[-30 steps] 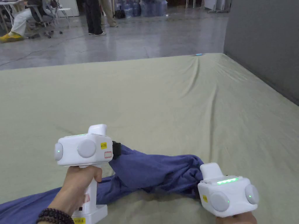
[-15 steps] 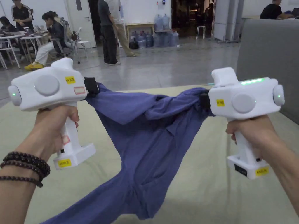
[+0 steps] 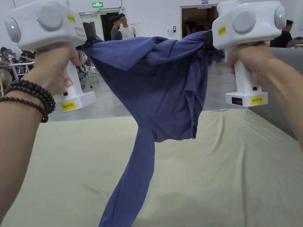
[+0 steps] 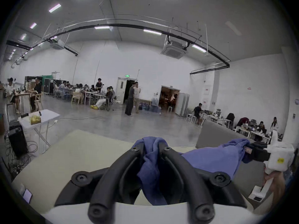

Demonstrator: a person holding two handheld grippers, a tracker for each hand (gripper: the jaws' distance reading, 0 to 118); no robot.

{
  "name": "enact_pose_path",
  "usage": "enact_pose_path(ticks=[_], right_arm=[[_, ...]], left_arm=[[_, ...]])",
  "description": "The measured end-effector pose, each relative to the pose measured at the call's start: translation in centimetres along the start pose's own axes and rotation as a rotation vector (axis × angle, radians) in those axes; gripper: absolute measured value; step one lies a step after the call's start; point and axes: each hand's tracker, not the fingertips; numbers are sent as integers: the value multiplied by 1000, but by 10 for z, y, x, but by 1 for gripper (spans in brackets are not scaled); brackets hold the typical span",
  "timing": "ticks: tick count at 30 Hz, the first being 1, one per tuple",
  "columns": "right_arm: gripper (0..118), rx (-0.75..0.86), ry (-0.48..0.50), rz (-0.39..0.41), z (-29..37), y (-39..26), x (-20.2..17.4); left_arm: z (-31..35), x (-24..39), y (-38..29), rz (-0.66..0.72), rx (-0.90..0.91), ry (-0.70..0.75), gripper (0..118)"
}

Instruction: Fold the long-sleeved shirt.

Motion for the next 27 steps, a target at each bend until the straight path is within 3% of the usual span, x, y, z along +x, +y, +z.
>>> enact_pose_path(ticks=[3,8,14,23,27], right_arm=[[6,-43,2,-2,-8,-40,4],[6,-212,-4,-11,-39,-159,9],[6,-370,17,-118,-56,-282,19],[6,-391,56,-77,79,-356,-11],[6,-536,40,-69,144,-418,-31]], left_arm=[[-10,-2,-36,-14,-51,-1,8],[-45,-15,-153,-49,-220,25,8],[-52,-36,-274,47,-406,-10,8],[87,-49,-346,28,-517,-29,8],[154,-59,-407,10,-681,-1,8]])
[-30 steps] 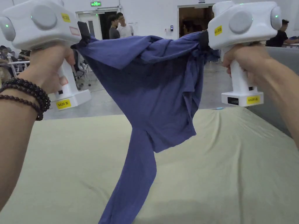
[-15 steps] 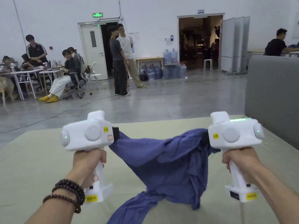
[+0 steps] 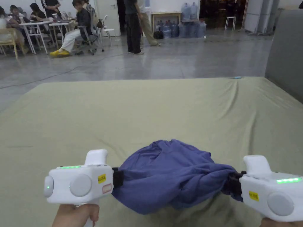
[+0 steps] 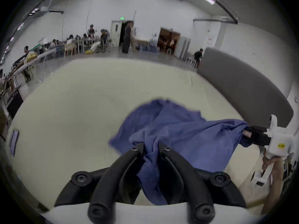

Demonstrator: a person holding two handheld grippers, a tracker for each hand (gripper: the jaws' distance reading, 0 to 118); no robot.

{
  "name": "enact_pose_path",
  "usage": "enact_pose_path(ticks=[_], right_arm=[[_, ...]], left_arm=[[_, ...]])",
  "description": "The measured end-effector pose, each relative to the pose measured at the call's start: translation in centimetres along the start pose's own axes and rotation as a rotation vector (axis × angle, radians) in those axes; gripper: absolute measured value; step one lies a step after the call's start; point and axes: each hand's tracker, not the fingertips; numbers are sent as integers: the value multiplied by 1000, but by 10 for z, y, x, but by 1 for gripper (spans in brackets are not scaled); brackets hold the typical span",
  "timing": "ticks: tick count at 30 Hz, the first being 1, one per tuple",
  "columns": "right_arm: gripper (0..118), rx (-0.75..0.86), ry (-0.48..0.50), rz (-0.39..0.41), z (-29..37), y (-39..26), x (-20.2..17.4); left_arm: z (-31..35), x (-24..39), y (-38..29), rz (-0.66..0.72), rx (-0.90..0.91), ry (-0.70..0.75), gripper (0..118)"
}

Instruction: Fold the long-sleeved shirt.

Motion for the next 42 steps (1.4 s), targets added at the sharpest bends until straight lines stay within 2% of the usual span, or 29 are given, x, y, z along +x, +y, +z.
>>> enact_pose_path(ticks=[2,4,6,10,11,12,13,14,15,18,20,21,22,23,24,25,26,29,30,31,32,33,35,39,40,42], right_arm=[[6,-72,16,37,6,-43,-9],[6,-159,12,89,6,-76,-17],[6,-220,9,90,2,-97,-19],[7,-237,0,71,0,-105,-14],[16,-228,7,60,2,-102,-12],[46,-208,10,55,4,-98,-11],[77,-188,16,61,8,-95,-9],[100,-152,3,61,16,-91,-9],[105,-120,-14,71,28,-87,-9],[105,-32,-7,23,61,-74,-2],[105,-14,-19,-15,76,-67,1],[99,-1,-6,-21,80,-65,3],[79,23,9,-22,85,-64,3],[44,25,-3,-18,86,-63,1],[0,25,-31,-24,85,-63,-1],[0,34,-59,-31,86,-63,-2],[0,34,-40,-20,86,-63,-2],[0,34,-20,-1,87,-63,-8],[0,31,-8,0,87,-63,-8],[0,23,5,-1,87,-62,-8],[0,18,8,2,86,-63,-10],[0,16,12,7,85,-64,-11],[0,11,20,21,83,-65,-14],[0,-1,32,42,77,-68,-17],[0,-7,30,44,76,-69,-18],[0,-21,32,42,71,-71,-16]], left_arm=[[-3,-12,-41,8,-81,-24,8],[-10,-20,-73,30,-129,10,8],[-15,-26,-96,60,-183,16,8],[-15,-27,-117,58,-202,24,8],[-12,-27,-117,65,-183,11,9],[-9,-25,-115,74,-160,2,22],[-4,-24,-111,83,-124,17,48],[2,-21,-106,67,-89,35,85],[9,-19,-102,52,-61,50,117],[39,-12,-94,41,40,15,117],[52,-8,-82,35,47,30,117],[55,-8,-80,40,30,54,114],[60,-8,-79,44,47,60,102],[63,-9,-79,41,69,58,69],[62,-9,-76,34,65,68,0],[60,-9,-76,38,84,128,0],[60,-10,-77,34,61,160,0],[53,-16,-82,48,48,155,0],[48,-19,-85,56,45,164,11],[39,-23,-88,59,27,173,49],[30,-27,-89,71,-28,187,94],[19,-30,-93,93,-80,207,117],[3,-37,-103,152,-90,226,114],[-31,-42,-110,136,-175,303,110],[-36,-39,-112,118,-190,304,104],[-44,-38,-116,106,-209,291,83]])
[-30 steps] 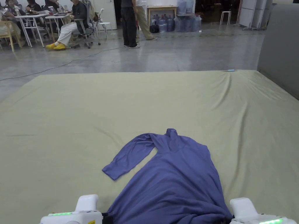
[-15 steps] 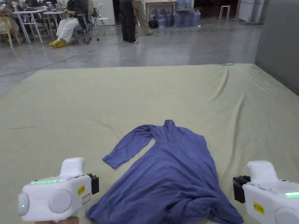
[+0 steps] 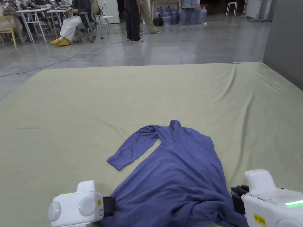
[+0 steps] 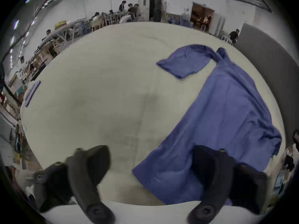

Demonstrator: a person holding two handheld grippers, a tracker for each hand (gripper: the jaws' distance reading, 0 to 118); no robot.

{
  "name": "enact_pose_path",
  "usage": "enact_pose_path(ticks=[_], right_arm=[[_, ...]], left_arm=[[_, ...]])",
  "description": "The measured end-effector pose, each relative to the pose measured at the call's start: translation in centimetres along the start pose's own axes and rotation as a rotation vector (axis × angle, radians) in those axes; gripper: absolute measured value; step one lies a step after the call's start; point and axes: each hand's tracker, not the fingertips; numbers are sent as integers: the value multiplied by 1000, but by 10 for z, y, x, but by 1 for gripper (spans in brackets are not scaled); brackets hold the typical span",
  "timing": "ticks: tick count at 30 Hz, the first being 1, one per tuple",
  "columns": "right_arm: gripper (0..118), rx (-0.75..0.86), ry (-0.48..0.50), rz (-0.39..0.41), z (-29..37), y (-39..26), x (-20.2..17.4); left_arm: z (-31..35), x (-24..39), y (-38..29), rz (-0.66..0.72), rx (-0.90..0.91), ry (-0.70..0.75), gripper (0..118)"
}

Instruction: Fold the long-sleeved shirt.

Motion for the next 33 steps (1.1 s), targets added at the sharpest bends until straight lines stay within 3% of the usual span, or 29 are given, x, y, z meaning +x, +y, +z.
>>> enact_pose_path(ticks=[1,2,3,4,5,6,8,11,17,18,20,21,27,30,31,32,33], right_arm=[[0,-10,-2,-4,-4,-1,1],[0,-19,-7,-7,-8,-1,2],[0,-28,-9,-8,-13,-1,3],[0,-38,-11,-8,-18,1,3],[0,-48,-13,-10,-23,4,4],[0,-51,-10,-11,-28,9,5],[0,-47,13,-6,-42,29,6],[0,-34,31,13,-76,79,6],[0,-100,86,76,-198,196,6],[17,-120,95,74,-220,212,10],[76,-183,82,110,-263,241,13],[85,-201,82,136,-281,250,14],[82,-344,29,226,-366,269,15],[59,-477,58,215,-394,252,17],[58,-556,72,232,-400,241,15],[56,-497,51,284,-398,233,11],[36,-436,37,309,-391,234,7]], left_arm=[[-2,2,-3,-21,-1,-25,80],[1,6,-4,-70,28,23,67],[5,9,-2,-121,30,2,20],[11,11,1,-141,20,-55,2],[18,14,5,-91,10,-117,2],[23,22,8,-75,21,-73,2],[30,32,16,-136,39,-134,2],[39,35,33,-125,60,-96,2],[41,36,69,-53,92,-182,2],[41,34,72,-49,92,-188,2],[41,32,73,-20,93,-211,2],[41,30,73,-9,86,-221,2],[34,17,74,57,55,-236,2],[32,13,76,83,37,-252,2],[31,12,77,80,35,-251,2],[29,13,78,77,33,-243,2],[27,13,79,66,33,-235,2]])
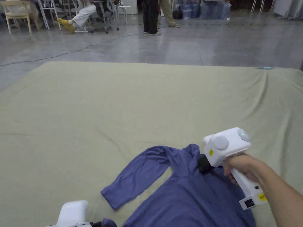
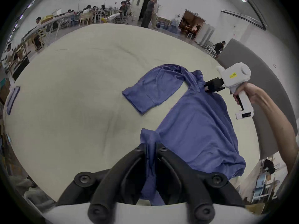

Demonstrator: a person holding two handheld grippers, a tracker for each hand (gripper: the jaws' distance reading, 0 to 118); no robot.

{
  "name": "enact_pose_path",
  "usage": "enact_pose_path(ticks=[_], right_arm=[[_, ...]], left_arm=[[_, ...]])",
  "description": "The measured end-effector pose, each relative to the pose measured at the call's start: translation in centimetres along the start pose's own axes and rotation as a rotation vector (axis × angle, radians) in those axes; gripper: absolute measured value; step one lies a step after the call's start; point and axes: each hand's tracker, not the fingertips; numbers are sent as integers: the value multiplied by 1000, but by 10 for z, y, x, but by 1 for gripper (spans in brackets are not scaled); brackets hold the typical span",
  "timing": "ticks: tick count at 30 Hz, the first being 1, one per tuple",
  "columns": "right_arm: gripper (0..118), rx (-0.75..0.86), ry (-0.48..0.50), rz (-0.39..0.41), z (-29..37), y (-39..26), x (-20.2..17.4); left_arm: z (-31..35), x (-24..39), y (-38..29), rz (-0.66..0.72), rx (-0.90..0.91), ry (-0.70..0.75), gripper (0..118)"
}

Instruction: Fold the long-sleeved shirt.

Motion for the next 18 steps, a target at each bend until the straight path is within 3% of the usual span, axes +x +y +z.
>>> enact_pose_path(ticks=[1,4,8,18], right_arm=[[0,-36,6,-20,4,3,0],[0,1,-33,-7,29,8,-2],[0,117,-7,-45,98,17,20],[0,520,-169,-183,376,55,104]], left_arm=[[-3,1,2,-11,1,10,2],[-7,0,14,-7,34,38,2],[16,4,63,-34,140,54,2],[155,57,255,-143,608,162,2]])
